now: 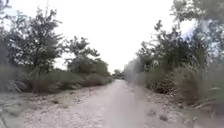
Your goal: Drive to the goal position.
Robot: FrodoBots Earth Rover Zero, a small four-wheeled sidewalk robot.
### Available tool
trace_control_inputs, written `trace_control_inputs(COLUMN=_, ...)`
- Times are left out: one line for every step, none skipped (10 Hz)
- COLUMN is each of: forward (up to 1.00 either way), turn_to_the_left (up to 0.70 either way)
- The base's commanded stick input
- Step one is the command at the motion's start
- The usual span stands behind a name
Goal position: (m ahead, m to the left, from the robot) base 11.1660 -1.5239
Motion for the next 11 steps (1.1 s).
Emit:
trace_control_inputs(forward=0.45, turn_to_the_left=0.0)
trace_control_inputs(forward=0.45, turn_to_the_left=0.0)
trace_control_inputs(forward=0.45, turn_to_the_left=0.0)
trace_control_inputs(forward=0.45, turn_to_the_left=0.0)
trace_control_inputs(forward=0.45, turn_to_the_left=0.0)
trace_control_inputs(forward=0.45, turn_to_the_left=0.0)
trace_control_inputs(forward=0.45, turn_to_the_left=0.0)
trace_control_inputs(forward=0.45, turn_to_the_left=0.0)
trace_control_inputs(forward=0.45, turn_to_the_left=0.0)
trace_control_inputs(forward=0.45, turn_to_the_left=0.0)
trace_control_inputs(forward=0.45, turn_to_the_left=0.0)
